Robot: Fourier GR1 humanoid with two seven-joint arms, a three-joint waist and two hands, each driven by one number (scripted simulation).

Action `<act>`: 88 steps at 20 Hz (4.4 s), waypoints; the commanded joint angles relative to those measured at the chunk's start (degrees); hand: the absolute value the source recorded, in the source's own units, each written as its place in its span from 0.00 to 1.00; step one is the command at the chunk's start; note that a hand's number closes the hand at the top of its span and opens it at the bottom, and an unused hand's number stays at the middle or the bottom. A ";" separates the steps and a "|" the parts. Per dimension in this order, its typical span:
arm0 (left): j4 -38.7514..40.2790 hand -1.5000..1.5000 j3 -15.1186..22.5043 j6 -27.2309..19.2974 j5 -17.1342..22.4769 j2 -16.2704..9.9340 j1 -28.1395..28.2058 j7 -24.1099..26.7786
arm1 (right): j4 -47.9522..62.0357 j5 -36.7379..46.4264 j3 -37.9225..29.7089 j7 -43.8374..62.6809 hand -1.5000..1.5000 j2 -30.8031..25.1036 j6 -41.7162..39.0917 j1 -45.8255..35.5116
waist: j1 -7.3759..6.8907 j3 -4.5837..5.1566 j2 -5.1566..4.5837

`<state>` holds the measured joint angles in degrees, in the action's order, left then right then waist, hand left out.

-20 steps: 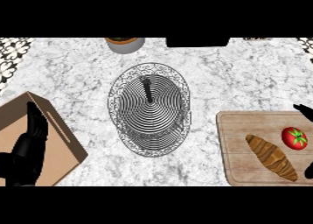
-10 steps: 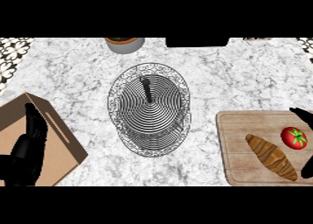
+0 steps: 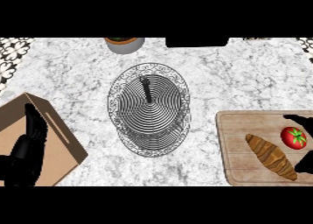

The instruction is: Pick the tomato from the cutting board and place it in the tiered basket

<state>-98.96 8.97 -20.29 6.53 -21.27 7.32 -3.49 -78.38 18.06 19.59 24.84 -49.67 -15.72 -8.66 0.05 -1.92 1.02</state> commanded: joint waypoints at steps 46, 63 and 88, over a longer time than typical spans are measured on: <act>4.54 0.50 1.69 0.72 1.22 2.77 5.67 -2.99 | -64.22 35.25 12.77 43.44 1.00 26.28 9.79 -5.66 | 4.30 2.46 -0.44; 6.29 0.50 4.28 1.14 -0.71 4.42 2.39 -2.79 | -42.88 32.67 6.31 46.96 1.00 40.84 2.29 -27.53 | 0.77 2.33 -1.41; 6.01 0.50 5.64 1.57 -2.02 5.57 2.47 -3.00 | -16.32 23.37 -3.08 35.67 0.00 49.65 26.63 -29.89 | -1.44 1.89 -2.14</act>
<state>-100.20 9.58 -19.68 4.47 -19.47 6.95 -5.12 -96.44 45.98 18.77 59.68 -0.40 2.39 -39.34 -1.38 -1.88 0.01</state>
